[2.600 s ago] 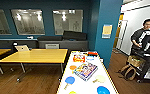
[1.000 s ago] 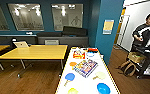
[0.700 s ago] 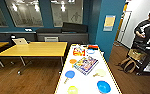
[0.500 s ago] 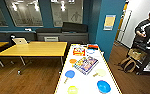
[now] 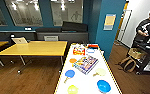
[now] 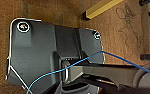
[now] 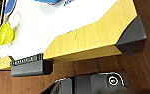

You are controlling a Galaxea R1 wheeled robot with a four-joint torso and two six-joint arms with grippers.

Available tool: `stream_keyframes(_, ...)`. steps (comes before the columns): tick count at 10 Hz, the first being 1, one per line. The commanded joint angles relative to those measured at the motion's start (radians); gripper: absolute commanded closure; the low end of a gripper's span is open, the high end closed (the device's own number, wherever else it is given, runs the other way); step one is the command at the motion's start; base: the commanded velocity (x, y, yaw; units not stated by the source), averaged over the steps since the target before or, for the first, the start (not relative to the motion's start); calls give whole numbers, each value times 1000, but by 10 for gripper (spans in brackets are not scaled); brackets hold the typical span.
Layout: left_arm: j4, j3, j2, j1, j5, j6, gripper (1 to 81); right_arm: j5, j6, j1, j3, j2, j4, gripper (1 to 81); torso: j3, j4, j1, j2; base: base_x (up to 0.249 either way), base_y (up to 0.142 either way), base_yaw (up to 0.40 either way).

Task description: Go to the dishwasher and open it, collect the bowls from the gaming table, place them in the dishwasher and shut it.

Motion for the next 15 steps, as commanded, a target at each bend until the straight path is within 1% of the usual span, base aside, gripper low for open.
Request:
stream_keyframes(1, 7, 15, -24, -27, 48, 3, 10, -195, 93, 233, 28, -81, 14, 10, -152, 0, 0, 0, 0, 0, 0)
stream_keyframes(2, 7, 13, -23, -27, 48, 3, 10, -195, 102, 250, 28, -81, 14, 10, -97, 0, 0, 0, 0, 0, 0)
stream_keyframes(3, 7, 13, -23, -27, 48, 3, 10, -199, 113, 268, 31, -81, 14, 10, -124, 0, 0, 0, 0, 0, 0)
stream_keyframes(4, 7, 11, -21, -27, 48, 4, 10, -221, 131, 298, 31, -81, 14, 10, -79, 0, 1, 1, 0, 0, 0)
stream_keyframes(5, 7, 11, -20, -27, 48, 3, 10, -242, 151, 332, 34, -82, 14, 10, -101, 0, 1, 1, 0, 0, 0)
stream_keyframes(7, 7, 11, -13, -27, 48, 4, 10, -287, 189, 417, 51, -89, 14, 10, -114, 0, 1, 1, 0, 0, 0)
stream_keyframes(9, 7, -2, -3, -27, 48, 4, 10, -266, 190, 493, 92, -87, 4, 10, -113, 0, 1, 1, 0, 0, 0)
stream_keyframes(10, 7, -19, 6, -27, 48, 4, 10, -262, 191, 526, 101, -67, 7, 10, -113, 0, 1, 1, 0, 0, 0)
stream_keyframes(12, 5, -39, 23, -27, 48, 4, 10, -264, 219, 587, 95, -21, 6, 10, -113, 0, 1, 1, 0, 0, 0)
stream_keyframes(13, 7, -48, 28, -27, 48, 4, 10, -241, 222, 598, 87, -1, 4, 10, -113, 0, 1, 1, 0, 0, 0)
stream_keyframes(15, 7, -61, 37, -27, 48, 4, 10, -110, 216, 589, 72, 19, -6, 10, -113, 0, 1, 2, 0, 0, 0)
